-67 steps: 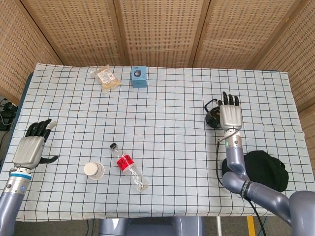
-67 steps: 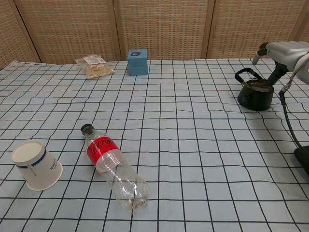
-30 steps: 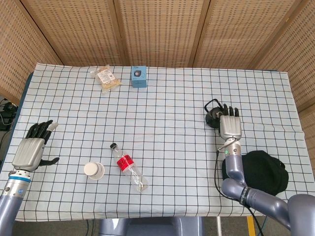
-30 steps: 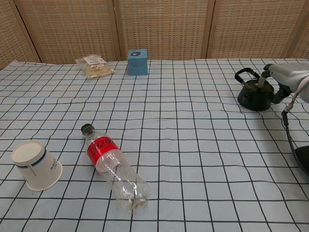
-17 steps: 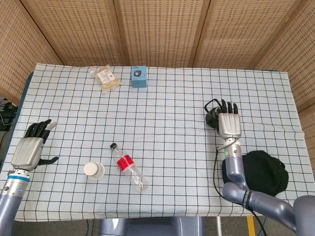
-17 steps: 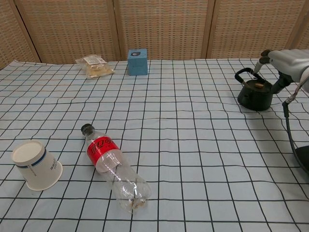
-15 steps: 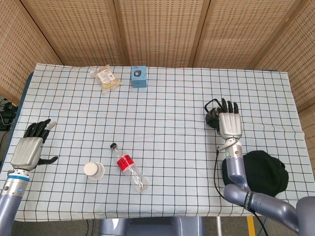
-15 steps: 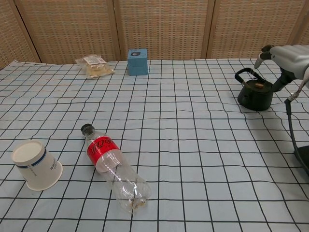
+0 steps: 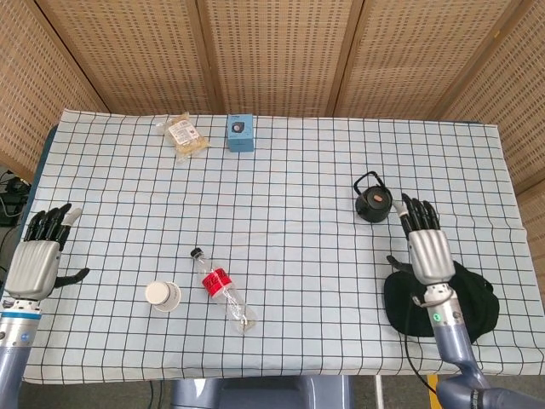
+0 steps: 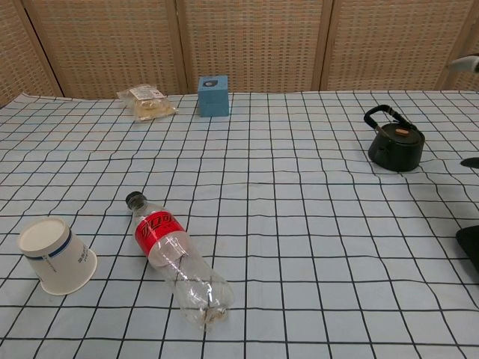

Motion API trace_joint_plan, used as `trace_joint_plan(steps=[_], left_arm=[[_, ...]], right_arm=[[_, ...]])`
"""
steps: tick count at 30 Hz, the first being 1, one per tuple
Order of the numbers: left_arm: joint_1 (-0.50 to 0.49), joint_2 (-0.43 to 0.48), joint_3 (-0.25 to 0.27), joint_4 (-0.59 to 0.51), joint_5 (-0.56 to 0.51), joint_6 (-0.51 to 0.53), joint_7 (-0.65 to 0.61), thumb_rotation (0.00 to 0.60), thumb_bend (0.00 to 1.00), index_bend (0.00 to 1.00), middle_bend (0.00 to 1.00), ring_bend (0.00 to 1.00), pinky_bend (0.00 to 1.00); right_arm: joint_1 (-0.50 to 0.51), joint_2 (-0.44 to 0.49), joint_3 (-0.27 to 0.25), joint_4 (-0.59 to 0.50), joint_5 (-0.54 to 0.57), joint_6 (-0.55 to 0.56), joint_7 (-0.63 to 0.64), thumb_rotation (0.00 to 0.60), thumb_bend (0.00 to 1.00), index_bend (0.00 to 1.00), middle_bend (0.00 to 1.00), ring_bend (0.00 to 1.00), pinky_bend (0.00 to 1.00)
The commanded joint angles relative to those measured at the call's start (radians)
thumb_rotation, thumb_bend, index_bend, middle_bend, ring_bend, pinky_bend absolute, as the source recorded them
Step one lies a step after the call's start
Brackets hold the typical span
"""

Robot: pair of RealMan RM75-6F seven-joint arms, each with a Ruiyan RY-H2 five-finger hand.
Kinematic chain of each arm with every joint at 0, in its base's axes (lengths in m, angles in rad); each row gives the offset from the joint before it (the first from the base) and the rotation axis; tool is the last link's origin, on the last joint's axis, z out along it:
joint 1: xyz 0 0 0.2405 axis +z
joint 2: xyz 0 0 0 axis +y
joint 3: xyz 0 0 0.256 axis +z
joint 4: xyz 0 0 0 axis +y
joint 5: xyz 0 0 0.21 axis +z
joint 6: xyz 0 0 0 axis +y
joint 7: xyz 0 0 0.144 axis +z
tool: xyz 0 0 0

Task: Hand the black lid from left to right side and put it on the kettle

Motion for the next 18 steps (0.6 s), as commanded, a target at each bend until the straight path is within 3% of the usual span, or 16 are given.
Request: trace_joint_plan(steps=[1,9,18], left_arm=[[0.026,-0.023,0.013,0.046,0.017,0.027,-0.016,0.600,0.04,0.00,0.00,0.00,0.00],[0.071,-0.043,0.041,0.111,0.022,0.048,-0.037,0.600,0.04,0.00,0.00,0.00,0.00],[0.090,-0.039,0.049,0.111,0.070,0.078,-0.081,0.600,0.04,0.00,0.00,0.00,0.00]], right_arm=[[-0.060,0.028,-0.044,0.023,-0.056,0.057,0.036,0.600,0.15,0.04,0.00,0.00,0.00],[-0.142,0.075,-0.075,-0.015,-0.100,0.108,0.061,0.600,0.15,0.04,0.00,0.00,0.00],[-0.174,0.102,-0.075,-0.045,-0.164,0.156,0.062,0.600,0.15,0.04,0.00,0.00,0.00]])
